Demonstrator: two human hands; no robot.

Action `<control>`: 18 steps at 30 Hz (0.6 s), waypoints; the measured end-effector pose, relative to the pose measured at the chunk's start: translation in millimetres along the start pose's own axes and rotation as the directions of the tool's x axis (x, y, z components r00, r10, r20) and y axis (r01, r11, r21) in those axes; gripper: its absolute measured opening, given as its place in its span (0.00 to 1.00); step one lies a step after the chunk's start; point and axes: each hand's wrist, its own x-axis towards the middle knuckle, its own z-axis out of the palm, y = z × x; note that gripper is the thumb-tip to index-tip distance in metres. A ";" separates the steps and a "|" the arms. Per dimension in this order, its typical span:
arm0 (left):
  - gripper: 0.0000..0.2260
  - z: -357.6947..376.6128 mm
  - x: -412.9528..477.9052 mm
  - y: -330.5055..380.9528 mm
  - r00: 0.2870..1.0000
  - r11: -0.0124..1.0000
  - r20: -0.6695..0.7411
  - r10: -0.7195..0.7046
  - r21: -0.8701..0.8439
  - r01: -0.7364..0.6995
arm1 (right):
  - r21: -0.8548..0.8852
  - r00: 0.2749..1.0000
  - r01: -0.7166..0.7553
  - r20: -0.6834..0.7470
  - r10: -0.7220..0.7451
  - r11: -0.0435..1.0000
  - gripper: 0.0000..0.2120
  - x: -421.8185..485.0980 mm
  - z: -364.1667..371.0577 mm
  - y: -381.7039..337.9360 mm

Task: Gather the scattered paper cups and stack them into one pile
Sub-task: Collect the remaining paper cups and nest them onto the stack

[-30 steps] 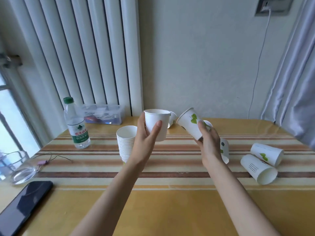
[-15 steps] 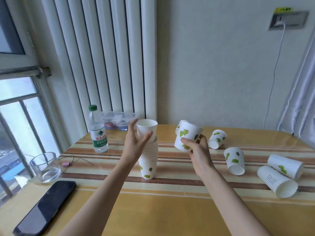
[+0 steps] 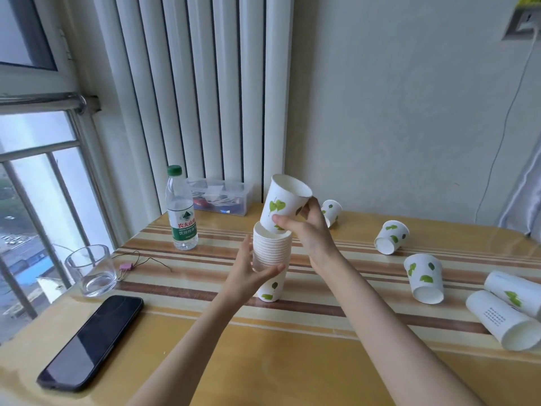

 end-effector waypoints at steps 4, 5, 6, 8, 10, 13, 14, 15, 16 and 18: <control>0.29 0.0 -2.3 -12.7 1.000 0.999 -0.013 -0.022 0.026 0.022 | -0.073 0.996 -0.063 0.060 0.067 0.995 0.29 -10.3 3.8 16.9; 0.29 -0.2 -2.0 -15.1 1.000 0.999 -0.016 -0.026 0.022 0.026 | -0.078 0.993 -0.081 0.084 0.088 0.994 0.29 -12.6 2.8 19.9; 0.30 0.1 -2.1 -16.3 1.000 1.000 -0.015 -0.025 0.017 0.025 | -0.078 0.989 -0.102 0.102 0.110 0.992 0.31 -14.3 2.1 22.1; 0.31 0.4 -2.5 -15.4 1.000 1.000 -0.016 -0.023 0.011 0.023 | -0.067 0.985 -0.129 0.107 0.136 0.989 0.33 -16.6 1.3 25.1; 0.30 0.7 -1.7 -15.3 0.999 0.999 -0.014 -0.031 0.009 0.032 | -0.068 0.987 -0.131 0.084 0.136 0.989 0.34 -17.1 1.7 25.8; 0.27 2.1 -3.4 -12.2 1.000 1.000 -0.016 -0.016 0.000 0.016 | -0.106 0.991 -0.096 0.085 0.105 0.990 0.32 -14.7 2.8 28.2; 0.27 2.1 -3.7 -11.7 1.000 1.000 -0.016 -0.018 0.008 0.018 | -0.134 0.991 -0.086 0.086 0.098 0.987 0.30 -13.9 3.5 29.3; 0.26 1.9 -3.1 -11.9 1.000 1.000 -0.015 -0.023 0.014 0.023 | -0.160 0.992 -0.082 0.081 0.096 0.984 0.28 -13.5 3.8 30.8; 0.25 1.3 -2.6 -11.3 0.999 0.999 -0.011 -0.031 0.023 0.032 | -0.179 0.993 -0.080 0.075 0.094 0.981 0.27 -13.1 4.1 32.0; 0.25 0.6 -4.2 -9.4 0.999 0.998 -0.004 -0.043 0.038 0.044 | -0.208 0.992 -0.088 0.074 0.106 0.974 0.28 -14.4 3.3 33.1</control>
